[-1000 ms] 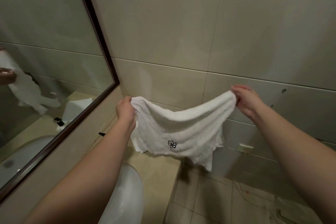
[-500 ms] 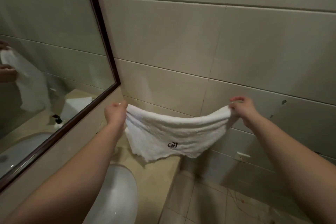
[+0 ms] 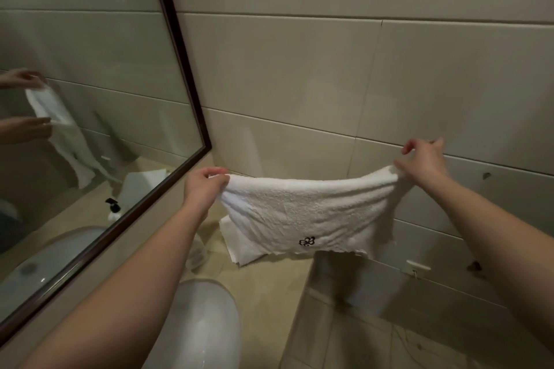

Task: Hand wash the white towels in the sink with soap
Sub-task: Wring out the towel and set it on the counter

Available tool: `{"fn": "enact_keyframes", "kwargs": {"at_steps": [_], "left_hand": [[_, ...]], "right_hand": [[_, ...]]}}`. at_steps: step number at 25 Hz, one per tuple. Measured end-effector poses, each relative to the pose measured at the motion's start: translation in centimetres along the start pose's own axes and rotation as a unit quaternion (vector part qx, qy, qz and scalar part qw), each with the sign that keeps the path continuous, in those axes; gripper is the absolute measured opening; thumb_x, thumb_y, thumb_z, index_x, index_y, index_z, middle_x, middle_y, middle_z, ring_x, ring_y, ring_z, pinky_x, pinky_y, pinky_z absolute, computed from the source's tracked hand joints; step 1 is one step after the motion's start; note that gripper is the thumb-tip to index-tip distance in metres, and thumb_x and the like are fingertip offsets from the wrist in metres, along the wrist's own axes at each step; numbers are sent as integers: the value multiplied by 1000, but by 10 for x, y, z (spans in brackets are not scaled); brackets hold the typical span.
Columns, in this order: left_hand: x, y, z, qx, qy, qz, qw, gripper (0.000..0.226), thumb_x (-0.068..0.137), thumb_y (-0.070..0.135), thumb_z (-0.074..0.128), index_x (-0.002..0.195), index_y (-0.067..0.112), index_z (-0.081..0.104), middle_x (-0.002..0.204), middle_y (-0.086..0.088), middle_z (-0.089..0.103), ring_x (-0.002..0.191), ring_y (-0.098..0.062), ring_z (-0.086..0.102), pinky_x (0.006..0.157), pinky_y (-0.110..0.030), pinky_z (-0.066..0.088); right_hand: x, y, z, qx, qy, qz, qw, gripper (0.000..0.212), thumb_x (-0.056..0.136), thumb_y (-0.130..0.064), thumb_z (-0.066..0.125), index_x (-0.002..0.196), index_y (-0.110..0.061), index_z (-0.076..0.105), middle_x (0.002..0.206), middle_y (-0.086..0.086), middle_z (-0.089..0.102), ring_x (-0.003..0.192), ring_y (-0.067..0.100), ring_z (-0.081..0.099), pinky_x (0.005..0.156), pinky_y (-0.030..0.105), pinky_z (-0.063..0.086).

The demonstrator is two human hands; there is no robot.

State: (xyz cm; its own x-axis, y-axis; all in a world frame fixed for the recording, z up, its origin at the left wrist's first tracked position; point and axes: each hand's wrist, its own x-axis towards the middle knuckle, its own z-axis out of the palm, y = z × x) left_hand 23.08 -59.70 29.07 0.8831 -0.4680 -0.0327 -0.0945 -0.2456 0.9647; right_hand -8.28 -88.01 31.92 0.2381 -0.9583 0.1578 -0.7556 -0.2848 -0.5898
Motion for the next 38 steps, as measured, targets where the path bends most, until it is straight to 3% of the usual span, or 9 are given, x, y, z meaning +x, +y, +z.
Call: {"fn": "enact_keyframes", "kwargs": {"at_steps": [5, 9, 16, 19, 21, 26, 30, 34, 38], "left_hand": [[2, 1, -11, 58, -38, 36, 997, 32, 78, 10, 82, 109, 11, 75, 108, -4, 66, 86, -6, 57, 78, -21, 44], [12, -7, -23, 191, -46, 92, 976, 27, 81, 23, 82, 105, 13, 76, 104, -5, 70, 93, -16, 61, 83, -28, 46], [16, -10, -27, 279, -47, 149, 948, 17, 92, 34, 69, 93, 17, 65, 109, 0, 52, 99, -17, 50, 86, -33, 43], [15, -10, -25, 197, -80, 147, 966, 19, 94, 29, 66, 89, 11, 61, 87, -1, 61, 80, -15, 54, 68, -30, 42], [16, -8, -21, 146, -65, 125, 979, 20, 94, 29, 66, 89, 11, 62, 83, 1, 63, 76, -13, 57, 67, -29, 45], [14, 2, 3, -33, -24, -24, 999, 18, 93, 26, 68, 96, 8, 67, 86, -7, 69, 80, -23, 65, 65, -34, 55], [-15, 16, 39, -75, -76, -34, 994, 22, 91, 23, 71, 100, 4, 69, 88, -8, 68, 74, -18, 64, 55, -25, 53], [-52, 28, 69, -120, -131, -14, 984, 17, 87, 19, 77, 88, 3, 71, 77, -8, 68, 69, -16, 62, 62, -27, 51], [-73, 38, 69, -105, -158, 41, 981, 19, 82, 23, 82, 87, 5, 76, 83, -8, 75, 72, -11, 65, 72, -26, 52]], "right_hand": [[-7, 0, -2, 71, -102, -75, 989, 17, 81, -19, 78, 72, -10, 67, 69, 8, 58, 72, 20, 51, 58, 28, 35], [-10, 2, -3, -15, -208, -192, 959, 21, 73, -30, 85, 76, -14, 72, 80, 6, 63, 77, 20, 57, 68, 28, 42], [-4, -2, 7, -129, -170, -225, 951, 29, 87, -33, 73, 79, -6, 67, 93, 17, 61, 88, 32, 57, 76, 37, 43], [-3, -10, 4, -158, -159, -191, 956, 40, 92, -40, 63, 70, -7, 64, 72, 15, 61, 73, 30, 55, 57, 34, 33], [-4, -17, 6, -118, -155, -161, 968, 45, 95, -38, 61, 60, -11, 51, 58, 9, 50, 61, 26, 48, 50, 33, 26], [-19, -54, 18, 81, -194, -1, 978, 31, 96, -25, 60, 71, -8, 53, 59, 8, 44, 47, 20, 42, 37, 19, 33], [-49, -89, 35, 285, -279, 151, 904, 14, 94, -9, 56, 80, -8, 56, 68, 8, 54, 44, 15, 53, 36, 20, 45], [-81, -122, 54, 374, -347, 181, 841, 20, 99, -6, 48, 79, -6, 52, 69, 9, 52, 38, 10, 55, 36, 21, 48], [-97, -140, 58, 399, -362, 188, 822, 21, 102, -14, 47, 83, -7, 53, 70, 7, 58, 41, 8, 59, 40, 22, 51]]}}
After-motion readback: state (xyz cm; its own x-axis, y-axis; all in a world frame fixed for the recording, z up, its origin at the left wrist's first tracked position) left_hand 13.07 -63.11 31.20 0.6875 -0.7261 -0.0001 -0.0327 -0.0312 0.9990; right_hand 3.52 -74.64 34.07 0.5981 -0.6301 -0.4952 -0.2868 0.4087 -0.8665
